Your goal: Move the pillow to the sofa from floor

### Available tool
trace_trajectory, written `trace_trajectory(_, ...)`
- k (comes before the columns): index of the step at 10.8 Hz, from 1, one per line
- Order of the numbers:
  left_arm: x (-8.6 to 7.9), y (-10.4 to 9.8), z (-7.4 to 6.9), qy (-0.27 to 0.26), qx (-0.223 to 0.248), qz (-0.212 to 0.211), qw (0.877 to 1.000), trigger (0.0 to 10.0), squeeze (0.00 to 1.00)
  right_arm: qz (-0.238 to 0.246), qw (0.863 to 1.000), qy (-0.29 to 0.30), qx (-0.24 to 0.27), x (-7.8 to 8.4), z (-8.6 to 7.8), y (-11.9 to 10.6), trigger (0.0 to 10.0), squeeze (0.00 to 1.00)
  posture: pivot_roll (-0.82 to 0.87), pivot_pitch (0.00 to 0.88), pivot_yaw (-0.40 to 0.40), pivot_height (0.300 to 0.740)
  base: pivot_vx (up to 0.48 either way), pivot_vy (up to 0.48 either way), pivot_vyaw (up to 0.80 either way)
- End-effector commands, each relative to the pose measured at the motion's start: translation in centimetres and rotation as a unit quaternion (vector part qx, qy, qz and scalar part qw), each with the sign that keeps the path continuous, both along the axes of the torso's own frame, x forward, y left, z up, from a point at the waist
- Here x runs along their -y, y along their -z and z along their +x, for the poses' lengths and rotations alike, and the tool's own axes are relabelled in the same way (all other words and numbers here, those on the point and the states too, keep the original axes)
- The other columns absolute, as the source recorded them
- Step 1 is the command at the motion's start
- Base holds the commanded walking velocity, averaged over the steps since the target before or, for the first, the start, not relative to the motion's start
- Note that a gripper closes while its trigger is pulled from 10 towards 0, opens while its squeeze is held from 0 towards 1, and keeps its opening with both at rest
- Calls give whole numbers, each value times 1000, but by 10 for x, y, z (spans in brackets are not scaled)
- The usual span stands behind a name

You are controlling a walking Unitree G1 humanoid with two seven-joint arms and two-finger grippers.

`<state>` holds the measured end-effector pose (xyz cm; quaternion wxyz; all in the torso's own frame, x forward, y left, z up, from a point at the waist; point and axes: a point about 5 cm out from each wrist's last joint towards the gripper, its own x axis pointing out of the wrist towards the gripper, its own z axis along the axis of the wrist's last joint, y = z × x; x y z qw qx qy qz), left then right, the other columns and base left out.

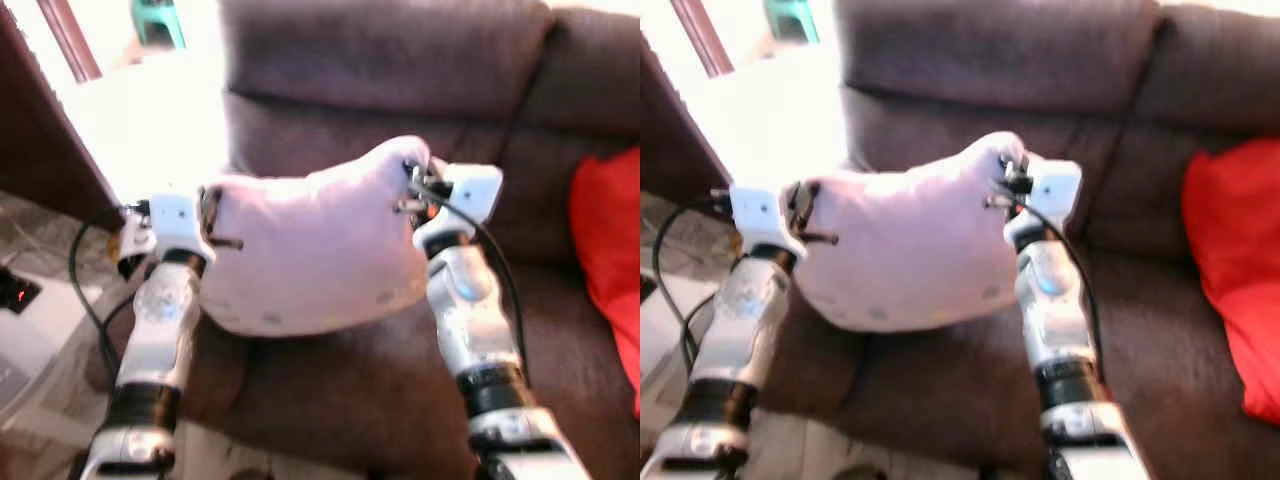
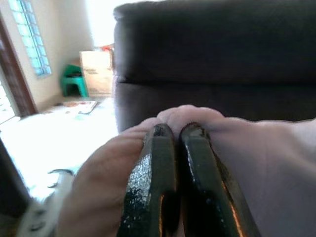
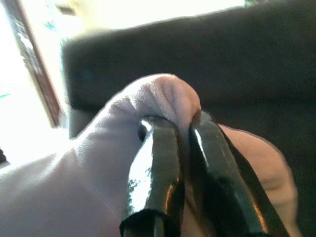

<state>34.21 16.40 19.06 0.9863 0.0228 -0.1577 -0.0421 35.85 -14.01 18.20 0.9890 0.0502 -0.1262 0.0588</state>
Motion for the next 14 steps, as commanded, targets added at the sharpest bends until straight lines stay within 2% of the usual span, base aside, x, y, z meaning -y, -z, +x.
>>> trace_trajectory(1,-4,-14,2,-11,23,3,1000,10000,0,-2,999,-14,29,-6,1,-15,10000,0,122,115,-16,704,307,0,0)
trace_trajectory(2,-6,-15,4,-16,22,-12,1000,10000,0,-12,999,-18,24,-8,4,-15,10000,0,124,117,-21,704,0,0,0)
trace_trajectory(3,-7,-17,11,-19,17,-46,999,10000,0,-22,999,-20,13,-7,14,-17,10000,0,126,121,-28,704,0,0,0)
trace_trajectory(4,-5,-19,19,-21,9,-44,999,10000,0,-16,999,-26,10,-8,24,-26,10000,0,131,127,-39,704,0,0,0)
trace_trajectory(6,-8,-26,35,-40,-6,-94,995,10000,0,-53,998,-43,2,-15,46,-49,10000,0,134,135,-55,704,0,0,0)
trace_trajectory(7,-1,-25,42,-32,-21,-116,993,10000,0,-75,997,-35,-9,-14,57,-64,10000,0,159,148,-77,704,0,0,0)
trace_trajectory(8,2,-25,46,-34,-27,-120,992,10000,0,-81,996,-26,-19,-11,61,-72,10000,0,169,161,-92,704,0,0,0)
trace_trajectory(10,4,-43,56,-33,-10,-125,992,10000,0,-58,998,-11,-12,-4,66,-94,10000,0,174,193,-98,704,0,0,0)
trace_trajectory(11,2,-51,61,-37,-4,-138,990,10000,0,-63,998,-3,-13,-3,68,-99,10000,0,178,211,-98,704,0,0,0)
trace_trajectory(12,3,-57,62,-33,-1,-150,988,10000,0,-63,998,-1,-14,-3,69,-102,10000,0,181,222,-98,704,0,0,0)
trace_trajectory(13,7,-59,64,-27,-3,-146,989,10000,0,-43,999,8,-28,-2,69,-98,10000,0,190,241,-101,704,0,0,0)
trace_trajectory(14,9,-53,65,-32,-18,-133,990,10000,0,-28,998,6,-58,-4,69,-83,10000,0,199,271,-102,704,0,0,0)
